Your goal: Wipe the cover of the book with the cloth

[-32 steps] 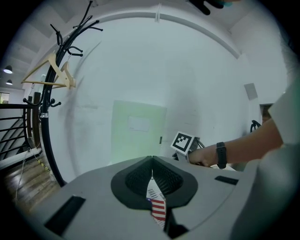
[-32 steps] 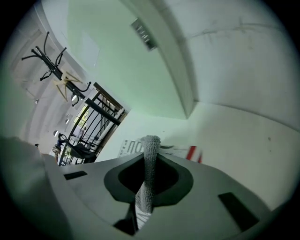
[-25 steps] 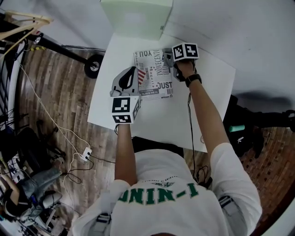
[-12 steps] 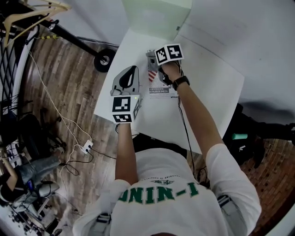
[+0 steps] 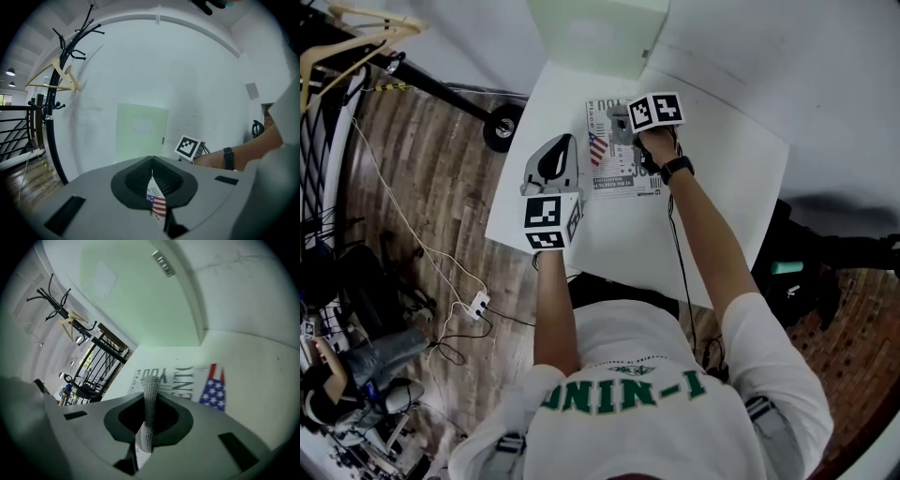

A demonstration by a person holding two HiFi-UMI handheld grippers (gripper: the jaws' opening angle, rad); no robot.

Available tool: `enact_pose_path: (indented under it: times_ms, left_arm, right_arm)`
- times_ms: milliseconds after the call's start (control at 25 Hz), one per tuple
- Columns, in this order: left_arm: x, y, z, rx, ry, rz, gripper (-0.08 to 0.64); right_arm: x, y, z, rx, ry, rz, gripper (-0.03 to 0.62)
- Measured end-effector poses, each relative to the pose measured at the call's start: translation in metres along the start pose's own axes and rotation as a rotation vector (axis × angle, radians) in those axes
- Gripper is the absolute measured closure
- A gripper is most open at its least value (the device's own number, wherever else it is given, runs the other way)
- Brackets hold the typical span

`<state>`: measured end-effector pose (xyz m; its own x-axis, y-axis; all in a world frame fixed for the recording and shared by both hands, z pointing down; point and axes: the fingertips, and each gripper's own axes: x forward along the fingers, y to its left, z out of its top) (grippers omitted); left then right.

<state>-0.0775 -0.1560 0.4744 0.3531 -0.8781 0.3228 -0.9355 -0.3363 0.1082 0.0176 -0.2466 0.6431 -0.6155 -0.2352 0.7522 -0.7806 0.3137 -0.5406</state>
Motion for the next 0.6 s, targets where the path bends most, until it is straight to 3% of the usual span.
enact_pose_path:
  times_ms: [280,400,520,600]
  left_arm:
    - [0.015,-0.033,0.004,0.018,-0.003,-0.066,0.545]
    - [0.014,-0.034,0.005,0.022,-0.003,-0.067,0.546]
    - [0.007,-0.025,0.008,0.024,-0.012,-0.046,0.545]
    - [0.001,-0.018,0.008,0.021,-0.01,-0.027,0.545]
  right_arm:
    - [-0.054,-0.068,0.001,0.088,-0.073,-0.066,0.56]
    - [-0.057,-0.073,0.0,0.121,-0.091,-0.057,0.56]
    - [-0.052,-0.066,0.0,0.091,-0.078,-0.085,0.558]
    - [-0.041,-0.039,0.0,0.059,-0.074,-0.034,0.558]
